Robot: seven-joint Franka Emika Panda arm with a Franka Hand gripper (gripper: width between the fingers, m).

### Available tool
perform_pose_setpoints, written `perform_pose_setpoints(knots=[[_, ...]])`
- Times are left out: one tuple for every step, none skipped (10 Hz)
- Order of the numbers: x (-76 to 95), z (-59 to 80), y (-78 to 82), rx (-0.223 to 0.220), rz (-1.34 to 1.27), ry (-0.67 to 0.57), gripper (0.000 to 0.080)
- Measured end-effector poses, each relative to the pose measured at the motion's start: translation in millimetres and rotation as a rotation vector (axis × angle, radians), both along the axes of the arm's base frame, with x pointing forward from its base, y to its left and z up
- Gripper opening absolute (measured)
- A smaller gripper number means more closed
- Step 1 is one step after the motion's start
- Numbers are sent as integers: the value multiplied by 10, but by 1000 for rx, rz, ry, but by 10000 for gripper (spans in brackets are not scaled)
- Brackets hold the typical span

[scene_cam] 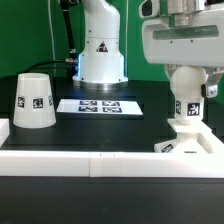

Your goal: Assemble lamp

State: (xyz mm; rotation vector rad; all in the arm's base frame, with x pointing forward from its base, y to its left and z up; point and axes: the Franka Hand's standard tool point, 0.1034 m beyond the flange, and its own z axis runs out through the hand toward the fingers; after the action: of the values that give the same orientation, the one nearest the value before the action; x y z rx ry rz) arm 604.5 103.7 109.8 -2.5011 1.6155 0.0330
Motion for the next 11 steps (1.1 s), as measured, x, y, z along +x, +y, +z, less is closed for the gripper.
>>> perform_pose_setpoints(knots=[[1,8,9,12,-43,25,577],[4,10,13,23,-109,40,577],[2,2,13,28,-162,49,577],[-2,-13,15,36,-206,58,577],[-5,-13,29,39,-237,64,577],[-7,-16,31,38,-225,62,641],[-8,-16,31,36,-181,55,688],[-13,-16,40,27,-108,45,696],[-12,-10,38,21,-13,30,696],[-13,17,41,12,125,9,696],[-20,50,50,9,220,-2,698]])
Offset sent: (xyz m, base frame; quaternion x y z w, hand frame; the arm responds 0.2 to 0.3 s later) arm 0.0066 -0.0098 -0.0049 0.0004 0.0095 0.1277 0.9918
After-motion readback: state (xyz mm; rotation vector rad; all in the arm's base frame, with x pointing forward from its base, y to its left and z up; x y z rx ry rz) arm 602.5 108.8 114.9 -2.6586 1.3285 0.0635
